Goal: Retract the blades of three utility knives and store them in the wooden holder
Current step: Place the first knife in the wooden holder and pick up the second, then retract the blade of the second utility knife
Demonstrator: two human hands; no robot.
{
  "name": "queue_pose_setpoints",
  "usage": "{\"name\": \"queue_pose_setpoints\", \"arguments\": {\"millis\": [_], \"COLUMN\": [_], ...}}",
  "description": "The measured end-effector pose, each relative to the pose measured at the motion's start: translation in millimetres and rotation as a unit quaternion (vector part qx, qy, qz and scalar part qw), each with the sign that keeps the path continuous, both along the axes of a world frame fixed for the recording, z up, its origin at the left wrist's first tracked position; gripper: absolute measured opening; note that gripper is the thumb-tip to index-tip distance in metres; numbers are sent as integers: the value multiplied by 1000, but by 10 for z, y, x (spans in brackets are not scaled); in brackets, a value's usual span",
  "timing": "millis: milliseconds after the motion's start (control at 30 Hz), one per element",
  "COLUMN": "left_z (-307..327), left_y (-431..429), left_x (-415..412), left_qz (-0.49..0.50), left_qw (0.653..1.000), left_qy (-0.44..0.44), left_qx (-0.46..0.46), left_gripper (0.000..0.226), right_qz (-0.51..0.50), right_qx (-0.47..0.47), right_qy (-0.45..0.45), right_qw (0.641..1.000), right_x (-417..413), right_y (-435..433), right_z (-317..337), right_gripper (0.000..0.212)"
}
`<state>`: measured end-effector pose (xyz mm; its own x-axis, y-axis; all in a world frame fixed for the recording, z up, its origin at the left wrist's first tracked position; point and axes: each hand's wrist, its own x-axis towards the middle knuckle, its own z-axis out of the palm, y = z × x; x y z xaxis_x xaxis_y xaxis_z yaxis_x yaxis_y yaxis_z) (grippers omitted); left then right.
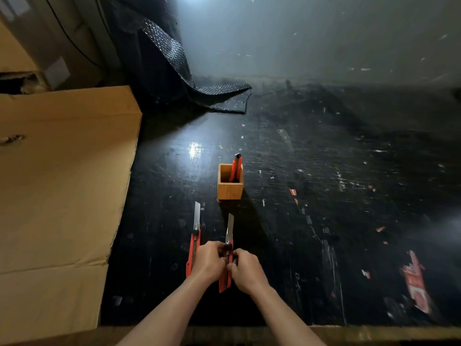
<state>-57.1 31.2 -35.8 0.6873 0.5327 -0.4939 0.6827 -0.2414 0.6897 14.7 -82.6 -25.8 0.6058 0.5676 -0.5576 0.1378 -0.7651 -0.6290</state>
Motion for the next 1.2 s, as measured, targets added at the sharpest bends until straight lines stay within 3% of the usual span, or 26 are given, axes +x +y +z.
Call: {"name": "queue_pose_setpoints", "arguments": {"millis": [267, 667, 933, 1100, 1200], "left_z": [162, 1260, 2067, 2467, 2612], "left_y": [-75, 486, 787, 841, 841], "left_x": [-65, 189, 466, 566, 607], "left_qz": [93, 100, 88, 68, 64], "left_qw": [992, 941, 912, 905, 901], "left_qy": [-65, -261, -351, -391, -406], "left_qx": [-56, -192, -193, -154, -137], "left_gripper": [34, 38, 52, 56, 54], "right_qz": [-90, -74, -27, -10, 17], "right_qx": [98, 309, 374, 379, 362], "right_qy": [28, 32, -62, -163, -242], "right_qw": [991, 948, 925, 911, 900], "right_x": [-25, 573, 858, 990, 1062], "right_y": [-117, 303, 541, 709, 798], "right_z": [142, 1139, 1980, 2373, 2580], "right_gripper": [17, 24, 22, 43, 32]}}
